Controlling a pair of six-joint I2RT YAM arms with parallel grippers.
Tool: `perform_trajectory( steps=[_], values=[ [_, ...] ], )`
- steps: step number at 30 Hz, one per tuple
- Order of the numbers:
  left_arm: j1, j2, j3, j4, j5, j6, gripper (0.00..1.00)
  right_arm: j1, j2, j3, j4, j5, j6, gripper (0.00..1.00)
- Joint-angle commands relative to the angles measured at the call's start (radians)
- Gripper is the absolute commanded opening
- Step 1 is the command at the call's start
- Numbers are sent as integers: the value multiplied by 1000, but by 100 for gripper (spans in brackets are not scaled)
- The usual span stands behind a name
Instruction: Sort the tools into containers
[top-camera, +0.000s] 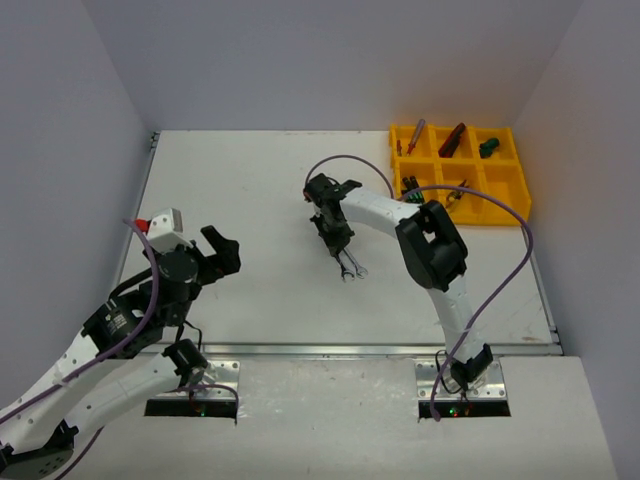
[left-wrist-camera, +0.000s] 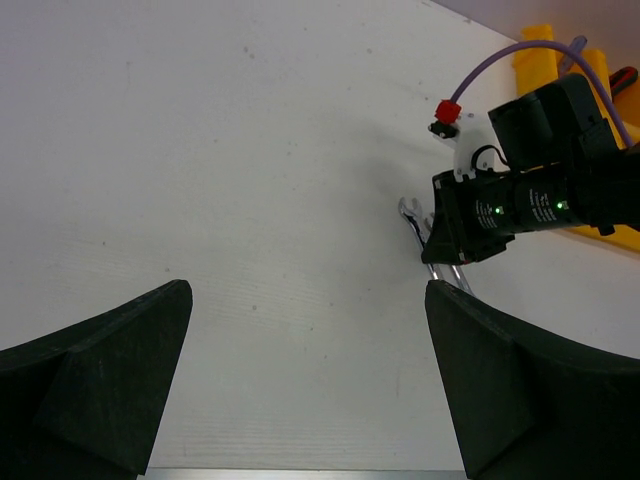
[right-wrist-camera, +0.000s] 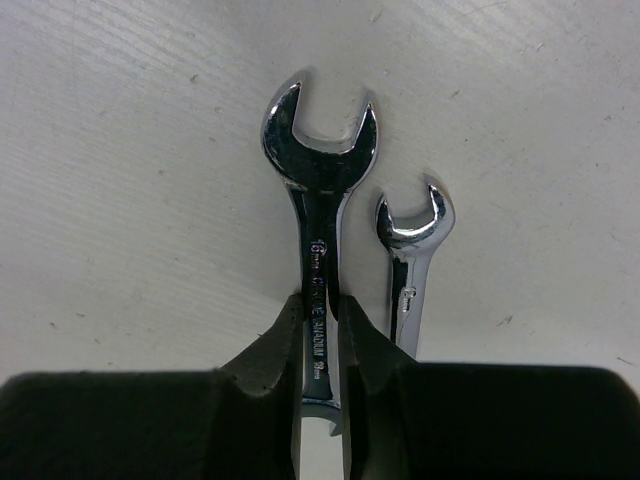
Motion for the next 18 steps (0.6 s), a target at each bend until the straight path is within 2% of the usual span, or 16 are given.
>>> perform_trajectory(
  steps=[1,11,18],
  values=[
    [-3,-8,-3,45,7,14,100,24,-24,-99,19,-50,22,0],
    [-3,-21,-4,45,4,12,100,9,-214,-141,49,-30,18,0],
    [-2,-25,-4,46,5,14,100,-89,-356,-209,73,-50,10,0]
  ],
)
